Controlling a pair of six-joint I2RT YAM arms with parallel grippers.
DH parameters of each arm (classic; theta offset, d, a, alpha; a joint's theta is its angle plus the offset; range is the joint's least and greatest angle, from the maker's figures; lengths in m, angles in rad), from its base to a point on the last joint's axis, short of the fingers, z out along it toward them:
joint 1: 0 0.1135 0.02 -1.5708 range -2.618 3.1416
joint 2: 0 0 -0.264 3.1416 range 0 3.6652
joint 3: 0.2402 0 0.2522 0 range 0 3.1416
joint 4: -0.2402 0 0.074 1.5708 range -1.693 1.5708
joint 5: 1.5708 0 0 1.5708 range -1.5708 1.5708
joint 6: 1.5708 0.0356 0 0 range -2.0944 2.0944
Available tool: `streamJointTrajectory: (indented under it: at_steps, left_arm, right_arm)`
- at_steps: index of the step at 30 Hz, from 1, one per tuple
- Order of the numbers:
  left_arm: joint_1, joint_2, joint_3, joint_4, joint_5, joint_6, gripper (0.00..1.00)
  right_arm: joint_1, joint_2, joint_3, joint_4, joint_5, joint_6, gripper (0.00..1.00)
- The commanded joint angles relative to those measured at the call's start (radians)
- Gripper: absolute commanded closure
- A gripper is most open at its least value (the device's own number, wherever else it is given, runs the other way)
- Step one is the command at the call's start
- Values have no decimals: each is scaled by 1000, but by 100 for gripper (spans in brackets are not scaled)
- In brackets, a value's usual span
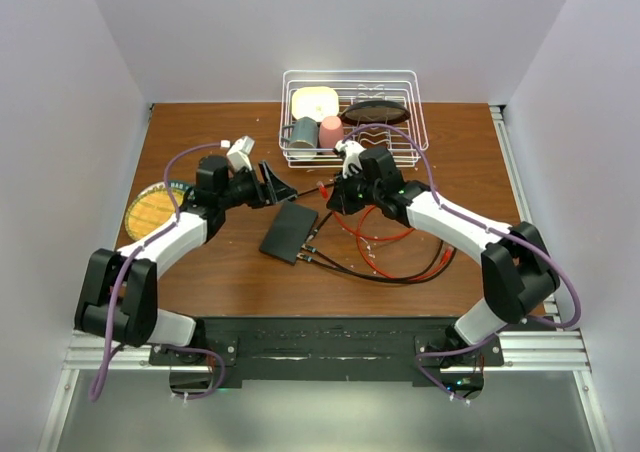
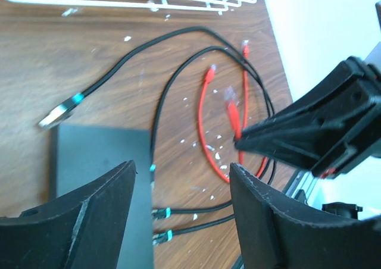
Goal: Insert the plug into the switch port
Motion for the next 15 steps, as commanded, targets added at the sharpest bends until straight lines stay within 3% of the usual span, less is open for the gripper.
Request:
streamJointTrajectory:
  at_steps: [1,15]
  left_arm:
    - [-39,46,85,36,14,-29,32]
    - [-105,144,188,87,8,-67,37]
  right_arm:
    - [18,-58,5,77,-41,12,100]
    - [52,-61,8,65,-47,7,100]
